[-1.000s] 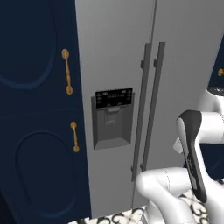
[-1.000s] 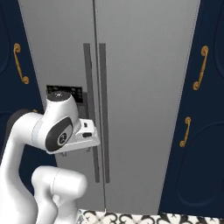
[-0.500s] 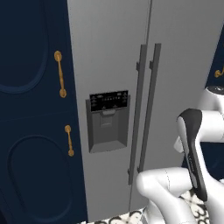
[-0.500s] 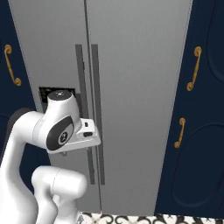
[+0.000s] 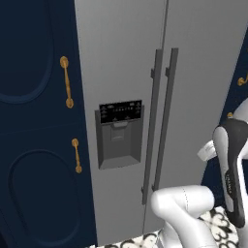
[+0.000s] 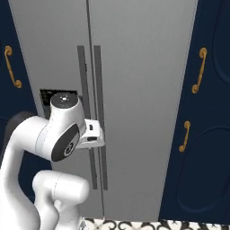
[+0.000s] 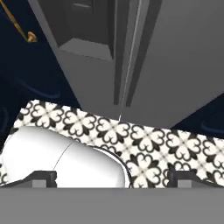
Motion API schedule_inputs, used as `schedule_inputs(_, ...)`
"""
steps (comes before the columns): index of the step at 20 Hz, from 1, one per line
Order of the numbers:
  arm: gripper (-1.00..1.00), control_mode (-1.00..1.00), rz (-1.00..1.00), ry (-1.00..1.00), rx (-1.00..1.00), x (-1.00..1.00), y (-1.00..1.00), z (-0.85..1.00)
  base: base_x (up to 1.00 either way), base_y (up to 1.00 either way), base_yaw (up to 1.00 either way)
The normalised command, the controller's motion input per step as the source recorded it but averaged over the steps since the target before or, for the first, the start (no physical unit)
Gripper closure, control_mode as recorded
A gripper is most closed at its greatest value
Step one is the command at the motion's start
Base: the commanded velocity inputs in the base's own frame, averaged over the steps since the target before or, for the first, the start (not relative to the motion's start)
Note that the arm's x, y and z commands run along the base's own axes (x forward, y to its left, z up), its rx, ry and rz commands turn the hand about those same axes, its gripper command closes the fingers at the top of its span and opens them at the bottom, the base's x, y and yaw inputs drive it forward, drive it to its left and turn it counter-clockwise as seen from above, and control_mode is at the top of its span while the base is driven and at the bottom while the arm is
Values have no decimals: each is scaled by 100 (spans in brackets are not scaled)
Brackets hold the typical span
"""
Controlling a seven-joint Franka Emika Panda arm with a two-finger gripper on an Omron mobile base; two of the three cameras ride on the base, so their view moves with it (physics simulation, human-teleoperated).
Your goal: Grab a lemon wedge from the fridge and one ice cube from the ice bowl, and put them in the glass of lemonade.
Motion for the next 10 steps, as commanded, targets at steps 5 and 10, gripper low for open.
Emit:
schedule_inputs(5, -100, -100, -22, -25, 10, 28, 2, 100, 0, 0, 0)
schedule_inputs(10, -100, -100, -14, -10, -1, 82, 66, 95, 0, 0, 0)
